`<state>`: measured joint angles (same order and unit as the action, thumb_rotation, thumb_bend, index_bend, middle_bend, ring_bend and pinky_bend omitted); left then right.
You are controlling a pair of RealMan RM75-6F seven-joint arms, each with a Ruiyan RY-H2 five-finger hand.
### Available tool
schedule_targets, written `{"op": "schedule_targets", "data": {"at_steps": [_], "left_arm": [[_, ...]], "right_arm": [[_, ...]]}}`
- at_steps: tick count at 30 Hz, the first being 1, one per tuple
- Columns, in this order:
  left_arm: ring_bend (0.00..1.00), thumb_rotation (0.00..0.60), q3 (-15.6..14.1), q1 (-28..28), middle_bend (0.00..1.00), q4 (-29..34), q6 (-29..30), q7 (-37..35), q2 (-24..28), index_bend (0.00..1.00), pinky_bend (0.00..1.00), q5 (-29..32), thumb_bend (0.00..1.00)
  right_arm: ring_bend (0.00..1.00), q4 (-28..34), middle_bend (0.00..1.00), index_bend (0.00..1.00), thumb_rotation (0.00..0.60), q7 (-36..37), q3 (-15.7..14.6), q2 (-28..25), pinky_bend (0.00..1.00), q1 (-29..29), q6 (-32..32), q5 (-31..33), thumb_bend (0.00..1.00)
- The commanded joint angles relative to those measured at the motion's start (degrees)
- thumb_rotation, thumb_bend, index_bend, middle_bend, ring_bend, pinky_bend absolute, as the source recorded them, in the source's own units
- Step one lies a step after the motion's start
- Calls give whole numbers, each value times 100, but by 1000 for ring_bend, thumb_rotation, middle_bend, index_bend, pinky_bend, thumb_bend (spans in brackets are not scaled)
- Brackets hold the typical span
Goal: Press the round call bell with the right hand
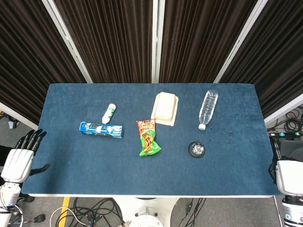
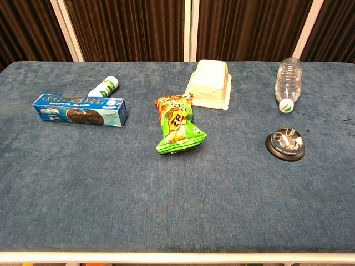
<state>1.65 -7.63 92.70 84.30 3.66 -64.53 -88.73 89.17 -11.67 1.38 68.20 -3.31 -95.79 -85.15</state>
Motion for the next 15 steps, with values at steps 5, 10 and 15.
{"op": "schedule_targets", "data": {"at_steps": [5, 10, 15], "left_arm": [[0, 600, -44, 32, 36, -112, -5, -50, -76, 66, 155, 9, 20], [0, 600, -44, 22, 36, -182, -22, -89, -118, 66, 155, 10, 20], [0, 600, -52, 26, 35, -210, -20, -109, -146, 66, 154, 6, 19]], "right_arm": [[0, 513, 0, 0, 600, 60, -1, -389, 0, 39, 758, 572, 74], [0, 596, 0, 0, 600, 23, 73, -408, 0, 73, 788, 674, 30], [0, 573, 0, 0, 600, -82, 94, -398, 0, 86, 845, 694, 28]]}}
